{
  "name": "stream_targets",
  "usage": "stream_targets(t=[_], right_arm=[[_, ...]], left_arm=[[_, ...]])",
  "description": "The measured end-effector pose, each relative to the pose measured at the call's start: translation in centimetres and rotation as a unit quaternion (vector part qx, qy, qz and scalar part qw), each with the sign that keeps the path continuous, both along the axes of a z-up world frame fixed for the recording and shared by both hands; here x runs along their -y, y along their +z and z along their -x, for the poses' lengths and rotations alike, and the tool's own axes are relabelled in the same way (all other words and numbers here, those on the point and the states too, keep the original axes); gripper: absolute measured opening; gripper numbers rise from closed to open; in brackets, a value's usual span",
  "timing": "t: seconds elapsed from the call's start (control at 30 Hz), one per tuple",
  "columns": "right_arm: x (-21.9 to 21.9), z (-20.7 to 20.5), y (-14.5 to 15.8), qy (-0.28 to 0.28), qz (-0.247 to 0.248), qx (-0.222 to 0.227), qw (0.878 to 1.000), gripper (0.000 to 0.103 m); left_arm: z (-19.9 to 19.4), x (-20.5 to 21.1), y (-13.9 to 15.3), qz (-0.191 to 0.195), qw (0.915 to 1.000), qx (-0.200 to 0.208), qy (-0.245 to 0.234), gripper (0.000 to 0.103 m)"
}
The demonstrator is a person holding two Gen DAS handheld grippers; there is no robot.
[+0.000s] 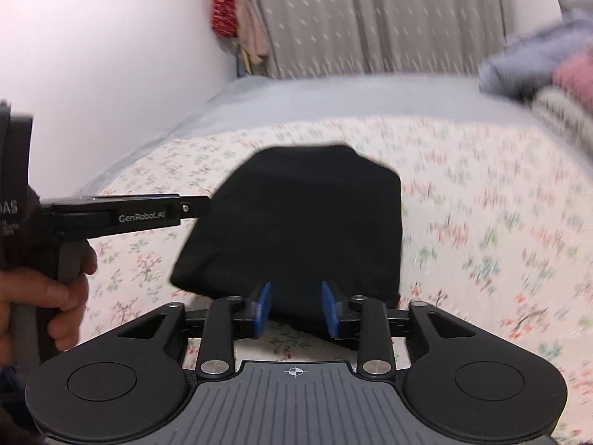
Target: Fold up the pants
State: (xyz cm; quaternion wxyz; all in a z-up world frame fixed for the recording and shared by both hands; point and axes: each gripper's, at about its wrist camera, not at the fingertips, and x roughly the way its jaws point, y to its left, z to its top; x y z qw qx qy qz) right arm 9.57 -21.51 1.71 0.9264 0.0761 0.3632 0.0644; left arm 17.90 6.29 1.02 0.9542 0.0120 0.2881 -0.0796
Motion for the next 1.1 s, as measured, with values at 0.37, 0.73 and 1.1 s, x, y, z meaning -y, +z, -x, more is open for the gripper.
stream_targets(t=[0.37,0.73,1.1], right_arm=[[-2.0,7.6,3.2,-0.043,-0.007,0.058,0.997,0.049],[-2.5,10.1,5.2,-0.079,-0.011,0.076,0.994,0.059],[-3.4,10.4,3.8,-0.091,0.026,0.094,0.991,0.074]], left_arm=[[9.1,0.4,1.9,0.057,0.9977,-0.008,0.037,0.072],[12.0,0.4,2.8,0.046,0.9976,0.030,0.042,0.081],[12.7,0.8,1.3,0.035,0.9984,0.035,0.028,0.093]])
